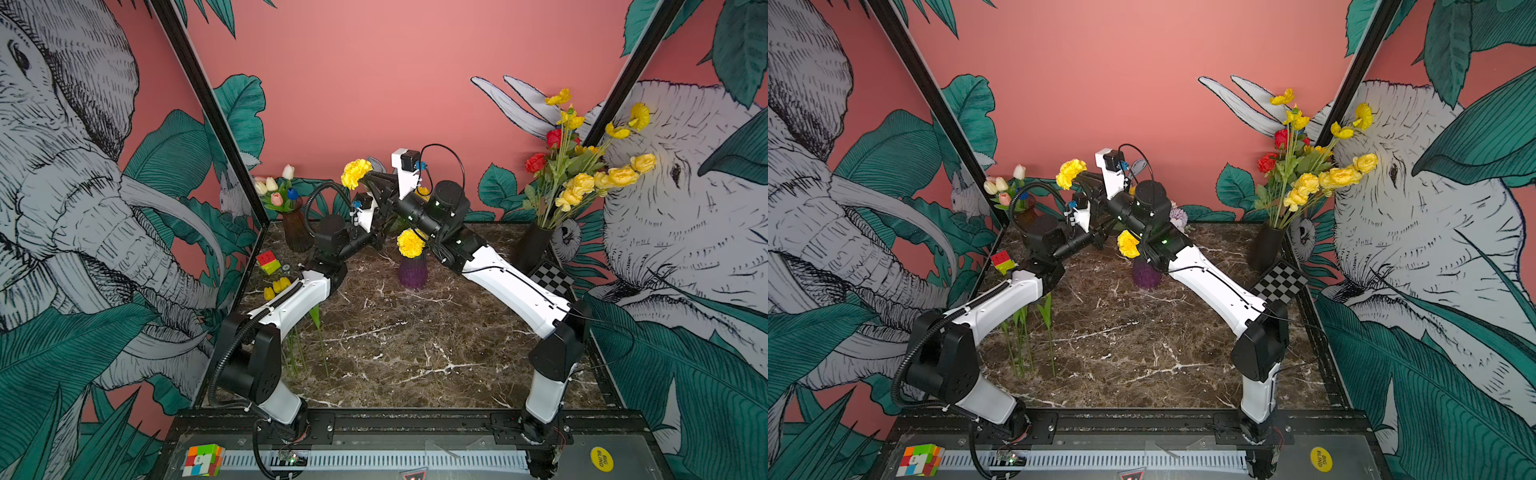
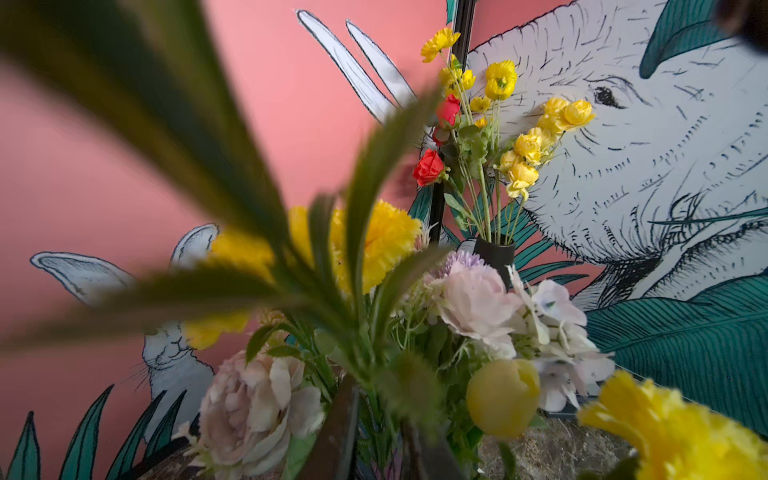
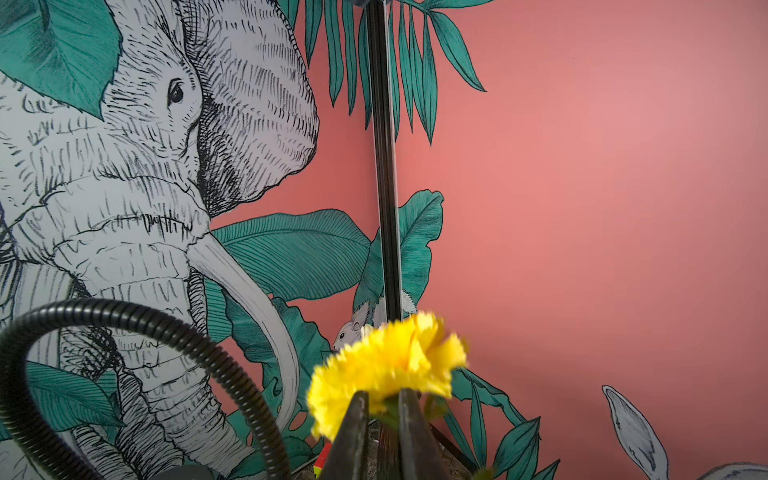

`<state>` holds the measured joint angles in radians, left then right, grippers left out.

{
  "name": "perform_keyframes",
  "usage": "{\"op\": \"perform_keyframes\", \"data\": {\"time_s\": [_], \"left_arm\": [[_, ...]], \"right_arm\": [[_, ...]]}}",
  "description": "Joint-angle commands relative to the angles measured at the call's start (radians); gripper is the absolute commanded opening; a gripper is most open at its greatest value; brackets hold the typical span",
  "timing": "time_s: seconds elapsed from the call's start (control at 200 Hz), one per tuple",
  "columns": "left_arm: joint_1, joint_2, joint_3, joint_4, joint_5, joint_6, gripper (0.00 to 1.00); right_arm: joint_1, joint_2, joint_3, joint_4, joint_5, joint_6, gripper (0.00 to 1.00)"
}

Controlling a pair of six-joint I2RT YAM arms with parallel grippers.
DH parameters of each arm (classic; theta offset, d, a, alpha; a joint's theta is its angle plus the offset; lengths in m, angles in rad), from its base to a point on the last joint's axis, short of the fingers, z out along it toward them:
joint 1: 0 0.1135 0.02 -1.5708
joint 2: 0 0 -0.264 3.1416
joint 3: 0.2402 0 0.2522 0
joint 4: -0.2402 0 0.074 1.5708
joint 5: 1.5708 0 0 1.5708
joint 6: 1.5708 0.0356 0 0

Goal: Pick out yellow flowers from the vase
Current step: Pick up the flower from the vase.

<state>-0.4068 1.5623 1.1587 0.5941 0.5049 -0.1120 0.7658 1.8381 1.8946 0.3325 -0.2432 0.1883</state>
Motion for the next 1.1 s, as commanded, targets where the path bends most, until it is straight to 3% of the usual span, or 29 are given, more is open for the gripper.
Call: {"op": "perform_keyframes", "data": {"time_s": [0.0, 0.44, 1.095], "left_arm": [[0.005, -0.037, -0.003, 0.044, 0.009, -0.02, 0.2], [0.004, 0.05, 0.045, 0.102, 0.042, -0.11, 0.22], [-0.03, 0.139, 0.066, 0.12, 0.036, -0.152, 0.2]], "right_arm": [[0.006, 0.006, 0.022, 0.063, 0.011, 0.02, 0.14], [0.006, 0.0, -0.002, 0.068, 0.023, 0.012, 0.15], [-0.025, -0.19, -0.211, 0.102, 0.107, -0.033, 0.3]]}}
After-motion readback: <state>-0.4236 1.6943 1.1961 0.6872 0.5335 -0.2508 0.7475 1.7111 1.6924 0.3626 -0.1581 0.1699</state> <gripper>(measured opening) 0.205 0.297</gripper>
